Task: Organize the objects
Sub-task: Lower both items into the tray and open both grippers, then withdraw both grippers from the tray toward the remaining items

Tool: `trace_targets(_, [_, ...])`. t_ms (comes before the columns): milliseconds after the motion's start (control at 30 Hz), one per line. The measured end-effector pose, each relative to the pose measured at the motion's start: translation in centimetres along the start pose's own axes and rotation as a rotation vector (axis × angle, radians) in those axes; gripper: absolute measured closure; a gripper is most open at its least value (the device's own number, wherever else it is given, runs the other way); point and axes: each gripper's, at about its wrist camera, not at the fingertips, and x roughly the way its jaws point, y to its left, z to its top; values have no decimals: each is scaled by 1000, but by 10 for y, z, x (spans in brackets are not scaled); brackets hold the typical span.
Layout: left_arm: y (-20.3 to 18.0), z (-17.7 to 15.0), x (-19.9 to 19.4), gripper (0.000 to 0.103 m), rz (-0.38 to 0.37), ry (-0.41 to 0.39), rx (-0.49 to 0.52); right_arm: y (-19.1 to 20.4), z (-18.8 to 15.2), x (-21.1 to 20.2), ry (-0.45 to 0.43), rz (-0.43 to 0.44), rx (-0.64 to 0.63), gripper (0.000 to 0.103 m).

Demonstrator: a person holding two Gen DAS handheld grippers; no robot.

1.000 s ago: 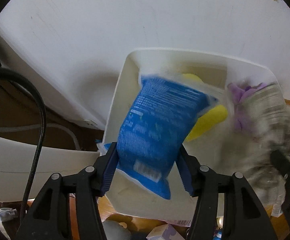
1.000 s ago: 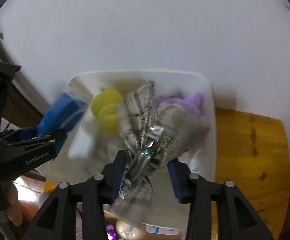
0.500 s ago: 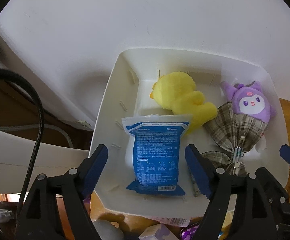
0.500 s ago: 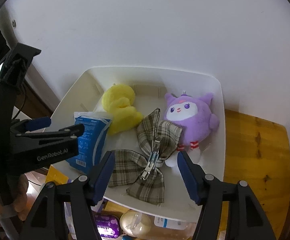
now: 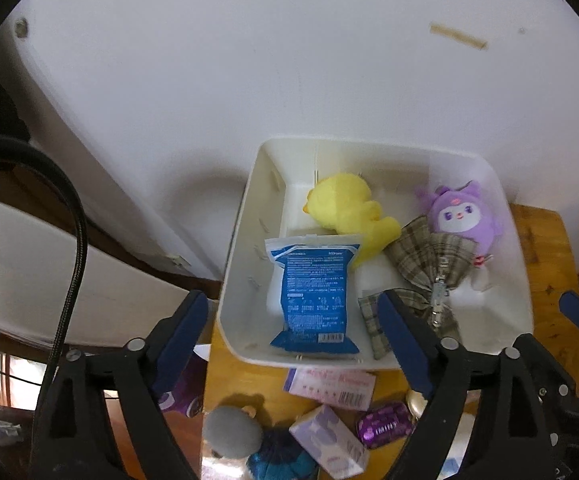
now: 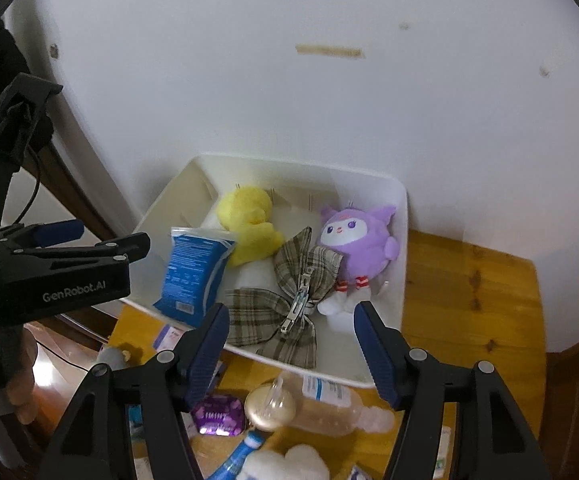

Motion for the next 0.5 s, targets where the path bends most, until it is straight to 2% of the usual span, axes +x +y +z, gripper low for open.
trace_targets(333, [9,-25,-85,13,-21,-94,8,8,-23,-85,-79,-35,-23,37])
trace_targets(500, [4,-48,-128,13,-53,-140,35,9,-43,-133,-137,-55,-24,30])
